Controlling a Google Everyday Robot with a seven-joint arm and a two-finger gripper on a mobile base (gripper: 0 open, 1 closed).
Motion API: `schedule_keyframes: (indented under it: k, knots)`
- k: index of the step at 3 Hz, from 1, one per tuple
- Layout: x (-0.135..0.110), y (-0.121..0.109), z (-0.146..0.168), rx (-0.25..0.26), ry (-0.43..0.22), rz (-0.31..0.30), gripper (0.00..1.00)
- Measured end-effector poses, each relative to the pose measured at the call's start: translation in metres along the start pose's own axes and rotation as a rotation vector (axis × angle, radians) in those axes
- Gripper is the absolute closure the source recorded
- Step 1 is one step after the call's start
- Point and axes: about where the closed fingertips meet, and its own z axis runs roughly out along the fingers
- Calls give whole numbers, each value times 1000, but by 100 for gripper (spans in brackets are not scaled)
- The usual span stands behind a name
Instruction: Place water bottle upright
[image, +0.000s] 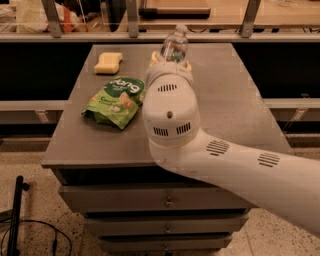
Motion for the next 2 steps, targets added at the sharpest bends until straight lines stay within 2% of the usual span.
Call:
schedule_keyframes:
  k: [1, 2]
  knots:
    - [54, -3, 4, 21, 162, -82, 100]
    - [50, 5, 13, 6, 261, -215, 100]
